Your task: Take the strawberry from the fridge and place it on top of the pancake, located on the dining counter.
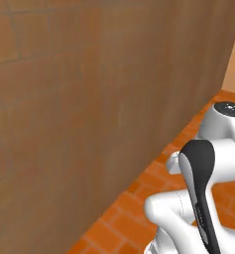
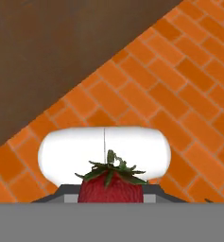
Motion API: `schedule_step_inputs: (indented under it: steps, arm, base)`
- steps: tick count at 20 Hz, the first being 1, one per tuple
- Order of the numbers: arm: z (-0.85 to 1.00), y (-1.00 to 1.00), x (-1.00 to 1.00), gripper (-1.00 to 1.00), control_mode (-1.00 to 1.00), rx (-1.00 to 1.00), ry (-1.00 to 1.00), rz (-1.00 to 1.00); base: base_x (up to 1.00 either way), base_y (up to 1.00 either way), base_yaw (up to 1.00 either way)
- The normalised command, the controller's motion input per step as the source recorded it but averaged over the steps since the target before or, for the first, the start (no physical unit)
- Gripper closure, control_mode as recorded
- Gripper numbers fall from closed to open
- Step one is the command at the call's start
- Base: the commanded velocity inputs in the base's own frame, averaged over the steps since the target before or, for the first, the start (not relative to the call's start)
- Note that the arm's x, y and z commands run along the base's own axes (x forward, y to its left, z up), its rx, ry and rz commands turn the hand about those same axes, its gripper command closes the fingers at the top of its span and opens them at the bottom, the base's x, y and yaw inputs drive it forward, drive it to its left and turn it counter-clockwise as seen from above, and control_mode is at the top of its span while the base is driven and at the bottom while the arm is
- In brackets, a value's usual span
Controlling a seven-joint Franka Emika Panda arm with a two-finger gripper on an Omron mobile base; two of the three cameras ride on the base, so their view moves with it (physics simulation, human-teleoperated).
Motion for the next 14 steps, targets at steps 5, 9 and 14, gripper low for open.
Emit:
schedule_step_inputs:
  steps: [5, 9, 14]
  arm:
    - [0.00, 0.00, 0.00, 1.00, 1.00, 0.00, 0.00, 0.00]
    - [0.00, 0.00, 0.00, 1.00, 1.00, 0.00, 0.00, 0.00]
    - [0.00, 0.00, 0.00, 1.00, 1.00, 0.00, 0.00, 0.00]
  base:
    - [0.91, -0.05, -0.58]
    - [1.00, 0.00, -0.58]
    - [0.96, 0.00, -0.62]
